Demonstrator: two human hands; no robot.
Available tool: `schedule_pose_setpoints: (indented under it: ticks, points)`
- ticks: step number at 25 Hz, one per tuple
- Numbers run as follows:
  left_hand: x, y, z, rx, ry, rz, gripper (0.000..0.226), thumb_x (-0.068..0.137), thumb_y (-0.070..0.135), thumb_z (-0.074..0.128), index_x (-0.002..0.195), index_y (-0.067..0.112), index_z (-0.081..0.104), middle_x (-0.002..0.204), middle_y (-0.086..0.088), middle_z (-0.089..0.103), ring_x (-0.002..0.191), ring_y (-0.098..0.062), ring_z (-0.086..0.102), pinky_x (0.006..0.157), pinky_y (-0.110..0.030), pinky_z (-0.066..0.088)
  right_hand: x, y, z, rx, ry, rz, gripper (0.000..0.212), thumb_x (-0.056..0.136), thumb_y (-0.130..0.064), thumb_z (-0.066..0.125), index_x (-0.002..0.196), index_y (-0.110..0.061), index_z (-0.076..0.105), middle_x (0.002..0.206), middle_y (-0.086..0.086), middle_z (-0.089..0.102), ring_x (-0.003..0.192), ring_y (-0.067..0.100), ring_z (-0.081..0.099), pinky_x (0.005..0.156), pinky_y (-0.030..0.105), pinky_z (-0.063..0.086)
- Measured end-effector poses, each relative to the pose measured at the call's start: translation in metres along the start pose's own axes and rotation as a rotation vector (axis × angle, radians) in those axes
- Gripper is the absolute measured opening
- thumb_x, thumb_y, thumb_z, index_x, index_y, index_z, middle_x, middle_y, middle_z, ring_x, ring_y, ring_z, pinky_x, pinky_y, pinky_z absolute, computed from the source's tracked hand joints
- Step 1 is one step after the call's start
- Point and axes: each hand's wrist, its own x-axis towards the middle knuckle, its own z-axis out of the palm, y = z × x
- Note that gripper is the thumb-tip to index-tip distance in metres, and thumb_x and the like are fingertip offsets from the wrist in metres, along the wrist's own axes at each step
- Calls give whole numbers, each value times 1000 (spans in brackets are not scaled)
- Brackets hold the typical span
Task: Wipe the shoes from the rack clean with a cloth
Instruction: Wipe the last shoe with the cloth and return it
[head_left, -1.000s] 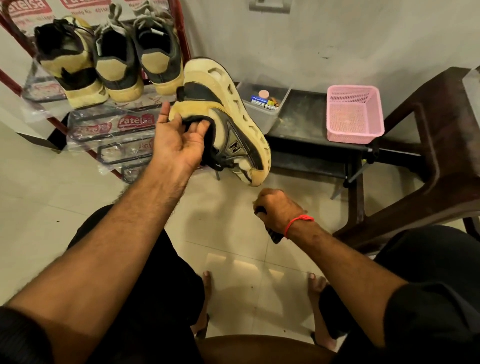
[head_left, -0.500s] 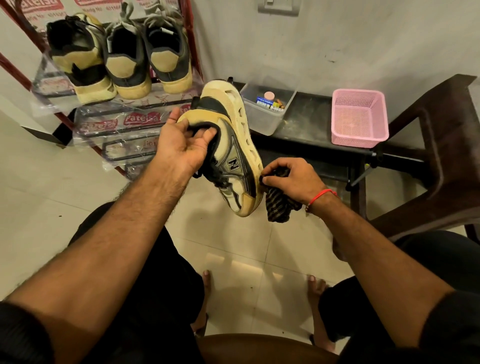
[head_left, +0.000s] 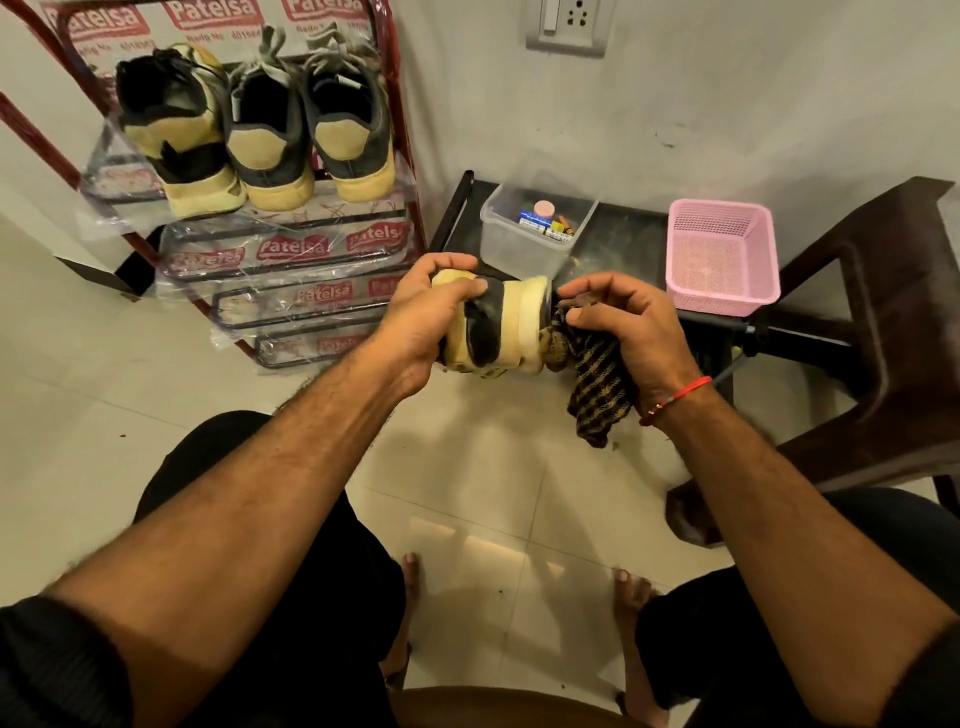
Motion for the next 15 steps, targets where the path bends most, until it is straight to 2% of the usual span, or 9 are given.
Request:
schedule_pose_setpoints:
  ticks: [1, 3, 5, 6, 8, 9, 12, 13, 15]
  points:
    - [-1, -1, -2, 171, -24, 122, 29, 91, 11, 65, 111, 32, 66, 112, 4, 65, 104, -22, 62, 82, -47, 58, 0, -3, -1, 26, 1, -6, 19, 79, -8, 68, 98, -12, 74, 98, 11, 71, 93, 26, 69, 79, 37, 59]
    - [-1, -6, -8, 641, -214, 408, 43, 89, 9, 64, 114, 44, 63, 114, 5, 59, 108, -18, 54, 90, -44, 53, 2, -7, -3, 115, 14, 14, 18, 83, -2, 66, 99, -8, 72, 92, 11, 70, 86, 23, 69, 71, 33, 58]
    - [-3, -6, -15, 1050, -383, 553, 59, 95, 13, 63, 131, 58, 50, 114, 3, 49, 110, -14, 37, 100, -43, 40, 3, -6, -6, 94, 2, 40, 21, 83, -2, 66, 103, -8, 72, 91, 12, 68, 84, 24, 68, 72, 34, 58]
    - [-2, -3, -20, 1123, -389, 573, 63, 98, 16, 62, 138, 61, 42, 114, 4, 45, 108, -11, 30, 104, -43, 34, 3, -4, -7, 38, -27, 54, 25, 83, -2, 67, 107, -8, 71, 89, 11, 69, 84, 23, 69, 75, 34, 57]
    - [0, 2, -30, 1056, -371, 586, 69, 100, 16, 61, 142, 64, 34, 117, 13, 43, 110, -10, 30, 107, -44, 35, 1, -1, -6, -89, -106, 72, 36, 86, 1, 68, 120, -12, 66, 85, 3, 70, 81, 17, 71, 76, 28, 55]
    - [1, 1, -33, 1017, -392, 582, 74, 100, 13, 61, 143, 65, 31, 117, 17, 41, 112, -11, 33, 104, -39, 40, 0, 0, -5, -156, -143, 63, 46, 87, 1, 69, 129, -17, 61, 86, 2, 71, 82, 14, 72, 77, 24, 55]
    - [1, 0, -32, 1081, -522, 607, 83, 97, 4, 62, 145, 63, 30, 119, 10, 39, 110, 0, 39, 91, -18, 42, -1, -1, -3, -402, -279, -13, 71, 88, -14, 74, 146, -40, 41, 99, 1, 71, 95, 10, 70, 86, 18, 54]
    - [1, -1, -31, 1077, -545, 640, 84, 96, 2, 62, 144, 63, 31, 119, 9, 41, 111, 1, 40, 90, -16, 43, -1, -1, -2, -552, -323, -58, 69, 88, -23, 75, 145, -41, 41, 105, -2, 69, 99, 10, 68, 90, 17, 52]
    - [4, -4, -33, 1015, -554, 675, 82, 95, 0, 63, 141, 62, 38, 119, 8, 45, 114, 2, 42, 93, -19, 48, 0, 2, 1, -901, -365, -130, 58, 88, -41, 71, 141, -34, 50, 112, -3, 62, 104, 14, 60, 92, 27, 51]
